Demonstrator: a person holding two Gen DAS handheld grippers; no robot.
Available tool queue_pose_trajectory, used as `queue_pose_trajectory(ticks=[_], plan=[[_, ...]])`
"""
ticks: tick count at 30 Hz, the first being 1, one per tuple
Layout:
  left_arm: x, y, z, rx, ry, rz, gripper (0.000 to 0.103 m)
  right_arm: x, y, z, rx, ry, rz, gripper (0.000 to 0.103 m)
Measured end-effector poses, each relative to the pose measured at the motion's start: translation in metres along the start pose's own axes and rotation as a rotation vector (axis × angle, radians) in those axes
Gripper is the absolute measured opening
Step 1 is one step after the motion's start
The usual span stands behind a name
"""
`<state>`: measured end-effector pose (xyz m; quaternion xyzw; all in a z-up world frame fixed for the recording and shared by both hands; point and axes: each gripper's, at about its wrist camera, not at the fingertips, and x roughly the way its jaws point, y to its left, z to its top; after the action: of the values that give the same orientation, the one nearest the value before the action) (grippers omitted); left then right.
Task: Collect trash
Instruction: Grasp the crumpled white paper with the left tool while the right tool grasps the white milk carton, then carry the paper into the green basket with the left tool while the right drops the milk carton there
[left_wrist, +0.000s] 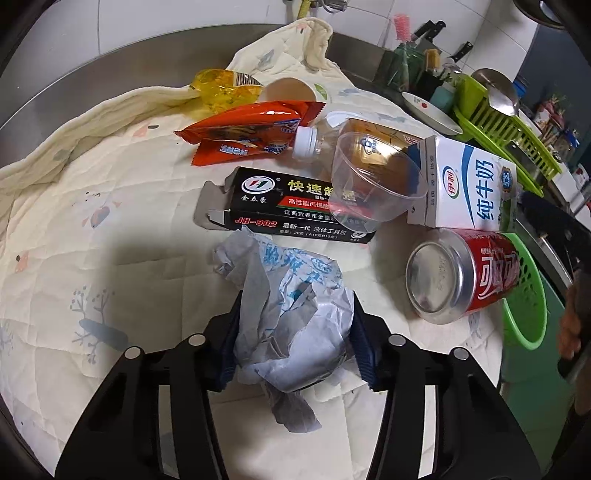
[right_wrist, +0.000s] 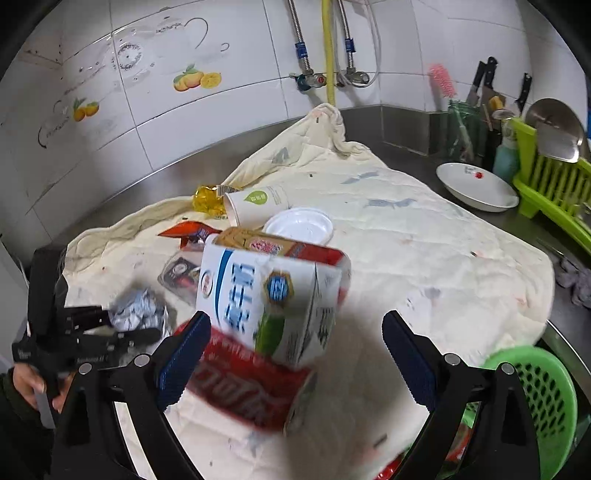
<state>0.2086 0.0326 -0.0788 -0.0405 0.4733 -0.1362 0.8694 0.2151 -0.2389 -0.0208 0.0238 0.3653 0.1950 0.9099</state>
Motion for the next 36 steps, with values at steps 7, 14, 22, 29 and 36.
queue_pose_trajectory(ticks=[7, 14, 22, 29, 36], plan=[[0.000, 0.000, -0.001, 0.008, -0.003, 0.002, 0.049, 0.027, -0.015, 0.011, 0.055, 0.009, 0.094, 0.091], [0.001, 0.000, -0.002, 0.013, -0.002, 0.004, 0.049, 0.045, -0.025, 0.008, 0.109, 0.025, 0.204, 0.088], [0.000, 0.000, -0.003, 0.013, -0.007, 0.003, 0.047, 0.042, -0.014, 0.003, 0.069, 0.027, 0.231, 0.067], [-0.007, -0.001, -0.004, 0.008, -0.018, 0.001, 0.044, 0.025, 0.003, 0.001, 0.005, -0.006, 0.191, 0.054], [-0.019, -0.001, -0.007, 0.010, -0.041, -0.009, 0.043, 0.003, 0.023, 0.000, -0.049, -0.070, 0.118, 0.047]])
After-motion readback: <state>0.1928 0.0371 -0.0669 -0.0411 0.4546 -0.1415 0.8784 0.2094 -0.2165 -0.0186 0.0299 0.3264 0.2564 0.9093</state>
